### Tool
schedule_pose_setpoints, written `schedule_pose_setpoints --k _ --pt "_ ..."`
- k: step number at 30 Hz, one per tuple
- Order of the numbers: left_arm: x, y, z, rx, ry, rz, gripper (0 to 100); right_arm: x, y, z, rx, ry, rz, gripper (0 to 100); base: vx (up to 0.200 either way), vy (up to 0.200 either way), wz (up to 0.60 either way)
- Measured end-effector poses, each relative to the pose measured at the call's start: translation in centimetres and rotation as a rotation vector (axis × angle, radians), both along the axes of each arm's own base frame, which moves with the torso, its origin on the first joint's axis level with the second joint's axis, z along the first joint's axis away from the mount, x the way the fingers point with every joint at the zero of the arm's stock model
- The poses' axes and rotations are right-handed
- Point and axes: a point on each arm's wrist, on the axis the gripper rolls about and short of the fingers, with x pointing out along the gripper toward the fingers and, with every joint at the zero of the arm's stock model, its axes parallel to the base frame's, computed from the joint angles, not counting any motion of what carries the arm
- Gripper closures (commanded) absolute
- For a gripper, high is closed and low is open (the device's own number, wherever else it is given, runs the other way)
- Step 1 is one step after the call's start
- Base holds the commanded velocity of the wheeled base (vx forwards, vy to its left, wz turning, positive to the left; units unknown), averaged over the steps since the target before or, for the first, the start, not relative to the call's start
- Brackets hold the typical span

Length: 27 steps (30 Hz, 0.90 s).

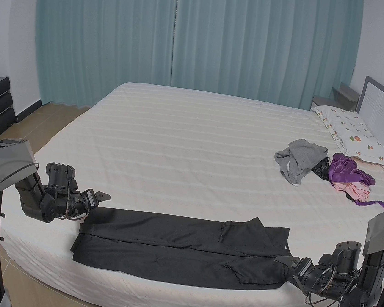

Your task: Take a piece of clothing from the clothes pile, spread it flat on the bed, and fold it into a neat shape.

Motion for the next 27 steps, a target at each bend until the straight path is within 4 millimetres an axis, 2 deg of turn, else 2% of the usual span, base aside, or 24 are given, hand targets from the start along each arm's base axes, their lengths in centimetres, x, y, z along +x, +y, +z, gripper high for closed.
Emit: schedule_pose_setpoints --k 12,13,27 --pt "0.2 0.4 -1.1 0.000 0.024 0.007 0 0.0 -0.1 -0.4 -0.002 0.018 -0.003 0 0.000 0.000 0.00" --pt "0.2 0.4 -1.2 0.001 0.026 0.007 100 0.0 -0.1 -0.4 -0.002 0.019 -0.003 0 0.000 0.000 0.00" --pt "0.8 1.7 -0.8 0.001 -0.004 0.052 100 0.2 -0.1 -0.6 -0.002 0.021 -0.002 0 0.000 0.000 0.00"
